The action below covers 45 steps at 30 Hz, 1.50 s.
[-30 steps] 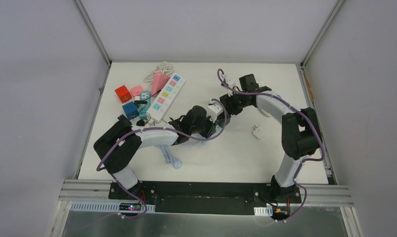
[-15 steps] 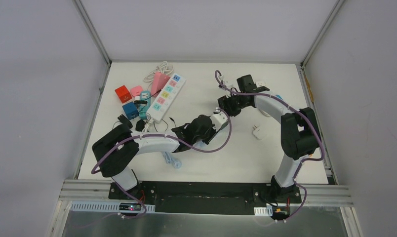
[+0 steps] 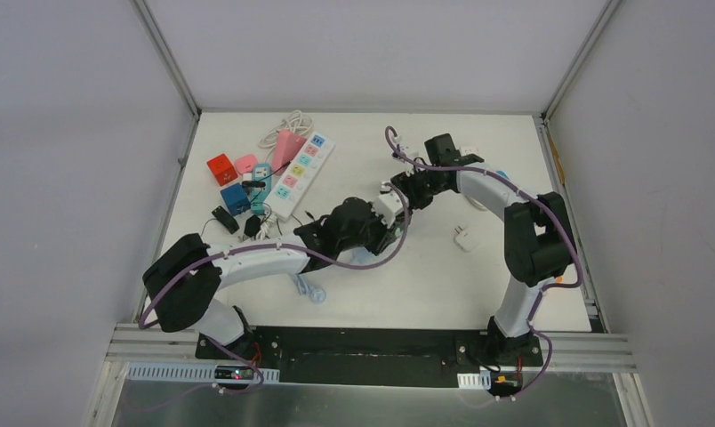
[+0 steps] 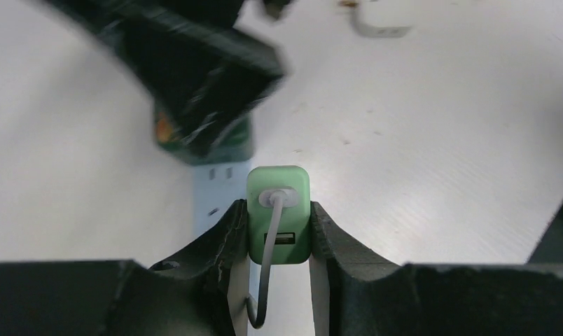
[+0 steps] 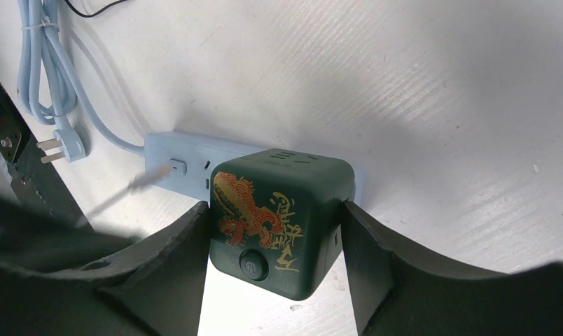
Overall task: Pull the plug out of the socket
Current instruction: Remove the plug from the socket, then place the plug at the center of the board.
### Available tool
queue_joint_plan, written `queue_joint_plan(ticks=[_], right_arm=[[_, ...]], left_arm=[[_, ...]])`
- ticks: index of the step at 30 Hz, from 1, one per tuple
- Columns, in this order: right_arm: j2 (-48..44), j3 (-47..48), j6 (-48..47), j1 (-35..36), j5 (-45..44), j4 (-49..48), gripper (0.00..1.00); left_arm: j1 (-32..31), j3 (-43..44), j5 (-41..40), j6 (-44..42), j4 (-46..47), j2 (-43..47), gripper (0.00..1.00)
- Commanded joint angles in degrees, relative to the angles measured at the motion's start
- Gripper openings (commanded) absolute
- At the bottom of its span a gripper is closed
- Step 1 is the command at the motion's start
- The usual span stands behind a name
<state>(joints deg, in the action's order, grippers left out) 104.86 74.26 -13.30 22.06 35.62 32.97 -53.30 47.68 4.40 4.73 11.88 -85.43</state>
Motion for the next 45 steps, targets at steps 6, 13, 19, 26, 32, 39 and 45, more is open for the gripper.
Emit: queue_joint_plan(ticks=[6, 13, 19, 26, 32, 39, 45], right_arm=[[3.98, -1.16, -4.10, 0.00, -9.91, 1.30, 0.39], [0.83, -0.32, -0.23, -0.86, -2.70, 1.30, 0.68], [-3.81, -0.67, 1.16, -2.35, 1.92, 0.41, 0.87], [-9.07, -2.36, 0.49, -5.09, 5.91, -0.01, 0.94], [-13.57, -4.41, -4.04, -7.86, 13.04, 1.35, 0.95], [-21.92, -10.49, -19.91, -9.13, 24.95, 3.51, 1.00], [-31.64, -23.74, -17.30, -11.87, 33.16, -13.98, 1.00]], left_arm=[[-4.40, 2.99, -6.57, -8.20, -3.13, 3.80, 0.00], [-0.90, 1.90, 3.32, 0.19, -6.28, 9.19, 0.00], [2.03, -0.83, 9.12, 6.21, -9.21, 13.09, 0.00], [2.19, -5.36, 10.72, 10.55, -8.07, 16.58, 0.00], [3.03, -8.37, 12.03, 16.07, -2.81, 17.79, 0.00], [5.88, -13.04, 14.07, 28.72, 9.38, 16.78, 0.00], [6.10, -15.25, 11.78, 41.02, 19.33, 13.77, 0.00]])
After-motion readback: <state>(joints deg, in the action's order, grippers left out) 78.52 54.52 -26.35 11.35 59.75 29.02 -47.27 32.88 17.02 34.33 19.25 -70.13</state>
